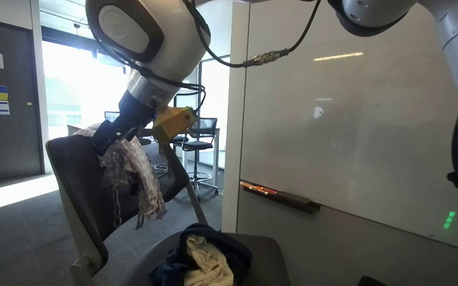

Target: Move the clothes to the seat of the chair

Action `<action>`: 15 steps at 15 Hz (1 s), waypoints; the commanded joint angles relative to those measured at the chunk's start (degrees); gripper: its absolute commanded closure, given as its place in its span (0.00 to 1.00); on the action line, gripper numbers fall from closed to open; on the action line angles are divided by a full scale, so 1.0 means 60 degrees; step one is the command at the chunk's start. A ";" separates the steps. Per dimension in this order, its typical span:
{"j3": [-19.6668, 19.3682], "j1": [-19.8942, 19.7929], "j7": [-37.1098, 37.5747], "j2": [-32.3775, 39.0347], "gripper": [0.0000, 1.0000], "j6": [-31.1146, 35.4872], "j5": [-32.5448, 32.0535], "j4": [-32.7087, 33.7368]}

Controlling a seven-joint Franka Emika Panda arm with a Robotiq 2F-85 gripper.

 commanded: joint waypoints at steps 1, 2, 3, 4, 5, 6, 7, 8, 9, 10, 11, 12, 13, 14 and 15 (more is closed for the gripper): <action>0.0851 -0.0725 -0.0870 0.0396 0.00 0.0225 0.1189 0.0264; 0.0986 -0.0777 -0.0437 0.0410 0.00 0.0161 0.0884 0.0111; 0.1347 -0.1015 -0.0248 0.0555 0.00 0.0182 0.0712 0.0052; 0.1139 -0.1005 -0.0714 0.0475 0.00 0.0037 0.1048 0.0138; 0.1149 -0.1041 -0.0581 0.0456 0.00 -0.0005 0.0867 0.0094; 0.1133 -0.1060 -0.0532 0.0419 0.00 0.0038 0.0777 0.0103; 0.1100 -0.1082 -0.0499 0.0294 0.00 0.0044 0.0700 0.0082; 0.1058 -0.1081 -0.0469 0.0223 0.00 0.0066 0.0605 0.0090; 0.1062 -0.1121 -0.0481 0.0217 0.00 0.0077 0.0557 0.0140; 0.1005 -0.1121 -0.0426 0.0218 0.00 0.0071 0.0458 0.0191; 0.1039 -0.1171 -0.0483 0.0264 0.00 0.0063 0.0411 0.0232; 0.0984 -0.1159 -0.0452 0.0298 0.00 0.0045 0.0290 0.0264; 0.0808 -0.1064 -0.0356 0.0304 0.00 -0.0039 -0.0024 0.0241; 0.0730 -0.1036 -0.0333 0.0379 0.00 -0.0010 -0.0228 0.0287; 0.0570 -0.0957 -0.0249 0.0462 0.00 -0.0018 -0.0531 0.0347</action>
